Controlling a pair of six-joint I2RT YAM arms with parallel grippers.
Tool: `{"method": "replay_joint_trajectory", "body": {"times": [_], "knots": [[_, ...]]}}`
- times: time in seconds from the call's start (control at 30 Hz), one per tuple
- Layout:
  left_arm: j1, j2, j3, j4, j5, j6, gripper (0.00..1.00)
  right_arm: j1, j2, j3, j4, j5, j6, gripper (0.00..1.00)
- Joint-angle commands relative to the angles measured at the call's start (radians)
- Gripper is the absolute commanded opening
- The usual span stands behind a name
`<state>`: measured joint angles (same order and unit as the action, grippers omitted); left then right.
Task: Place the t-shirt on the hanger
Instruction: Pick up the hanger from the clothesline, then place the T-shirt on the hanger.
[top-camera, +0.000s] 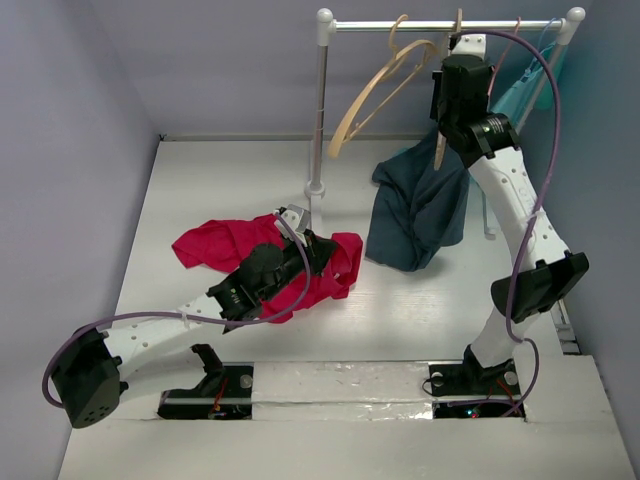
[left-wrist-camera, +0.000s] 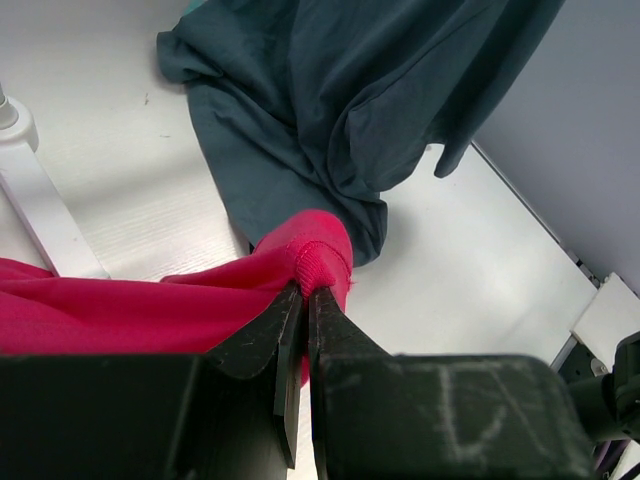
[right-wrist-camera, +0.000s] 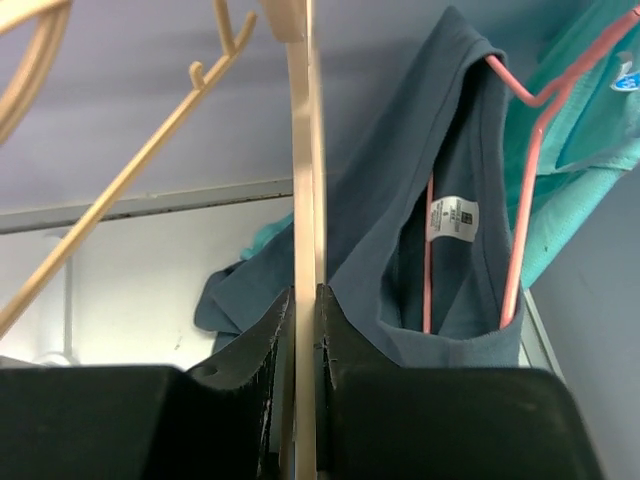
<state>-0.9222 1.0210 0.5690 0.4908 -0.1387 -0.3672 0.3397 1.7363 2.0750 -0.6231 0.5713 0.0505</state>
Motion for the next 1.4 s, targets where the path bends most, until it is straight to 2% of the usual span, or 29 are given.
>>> {"method": "replay_joint_trajectory", "body": {"times": [0.0, 0.3, 0.4, 0.53, 0.77, 1.0, 1.1, 1.27, 1.37], "knots": [[0.003, -0.007, -0.001, 0.075, 0.010, 0.008, 0.00, -0.001, -0.027, 0.059, 0.028, 0.002, -0.035, 0.00], [0.003, -0.004, -0.001, 0.080, 0.013, 0.005, 0.00, -0.001, -0.070, 0.053, 0.058, 0.090, -0.104, 0.00], [0.003, 0.008, 0.002, 0.081, 0.013, 0.004, 0.00, -0.001, -0.135, -0.013, 0.105, 0.078, -0.100, 0.00], [0.003, 0.014, 0.005, 0.086, 0.014, 0.001, 0.00, -0.001, -0.187, -0.033, 0.062, 0.013, -0.071, 0.00], [0.022, 0.033, 0.029, 0.088, 0.021, -0.007, 0.00, -0.001, -0.297, -0.209, 0.063, -0.093, -0.017, 0.00], [0.042, 0.039, 0.068, 0.057, 0.005, -0.006, 0.00, -0.001, -0.503, -0.538, 0.109, -0.194, 0.115, 0.00], [0.051, 0.045, 0.077, 0.052, 0.002, -0.009, 0.00, -0.001, -0.605, -0.671, 0.111, -0.257, 0.165, 0.00], [0.092, 0.103, 0.106, 0.058, 0.002, -0.021, 0.00, -0.001, -0.811, -0.925, 0.144, -0.548, 0.258, 0.00], [0.124, 0.168, 0.137, 0.071, 0.017, -0.026, 0.00, -0.001, -0.960, -1.021, 0.142, -0.718, 0.316, 0.00]]}}
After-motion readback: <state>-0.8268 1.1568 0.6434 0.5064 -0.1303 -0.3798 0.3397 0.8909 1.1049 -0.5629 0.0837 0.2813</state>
